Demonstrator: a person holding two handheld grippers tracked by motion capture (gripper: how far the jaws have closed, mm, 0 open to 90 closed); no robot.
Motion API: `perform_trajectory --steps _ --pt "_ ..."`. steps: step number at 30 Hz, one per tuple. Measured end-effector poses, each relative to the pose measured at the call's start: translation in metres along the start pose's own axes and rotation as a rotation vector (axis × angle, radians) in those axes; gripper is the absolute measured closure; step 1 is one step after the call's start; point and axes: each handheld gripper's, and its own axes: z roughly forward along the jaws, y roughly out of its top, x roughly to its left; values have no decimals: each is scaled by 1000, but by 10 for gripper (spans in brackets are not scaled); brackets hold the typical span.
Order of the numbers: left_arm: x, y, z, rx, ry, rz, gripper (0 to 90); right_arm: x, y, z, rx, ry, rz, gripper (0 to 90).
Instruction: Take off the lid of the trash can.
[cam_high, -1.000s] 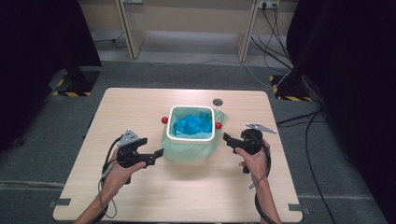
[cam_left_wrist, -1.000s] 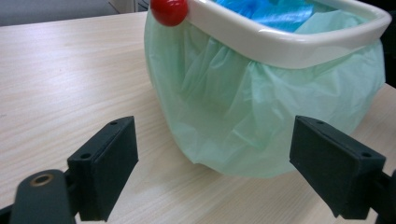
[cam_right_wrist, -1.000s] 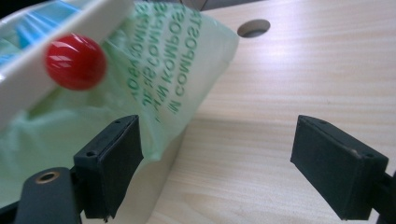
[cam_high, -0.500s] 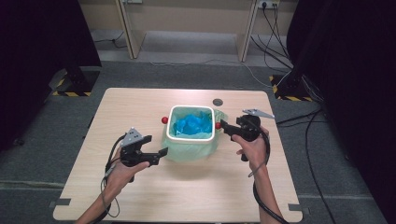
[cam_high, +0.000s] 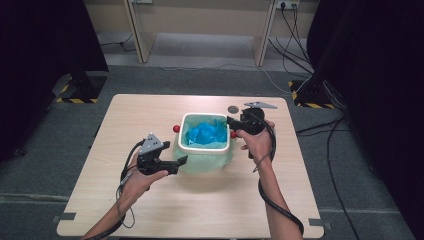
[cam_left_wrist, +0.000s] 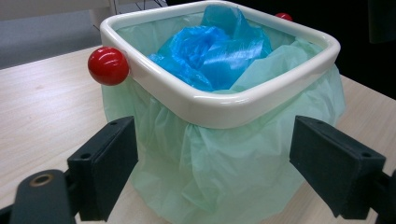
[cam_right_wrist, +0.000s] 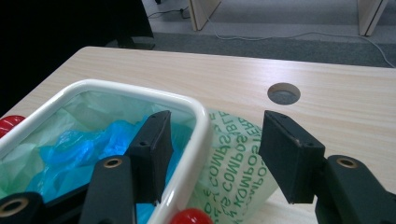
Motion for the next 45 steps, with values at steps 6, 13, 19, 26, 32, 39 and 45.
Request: perform_trajectory --steps 6,13,19,26,32,39,45 --pt "2 4 0 -11 2 -7 147 7 5 11 26 -11 -23 449" --pt "0 8 5 -11 -6 -5 147 10 10 21 42 -22 -38 474" --pt "0 7 12 -4 4 -14 147 16 12 30 88 -81 -84 517" --pt "-3 7 19 9 8 5 147 16 10 39 144 -106 -108 570" --pt "-5 7 23 9 11 -7 151 20 6 43 155 -91 -124 706" --pt "-9 8 25 8 20 24 153 26 8 41 145 -126 -165 732" --pt "-12 9 22 -4 33 25 172 31 12 36 107 -143 -180 745"
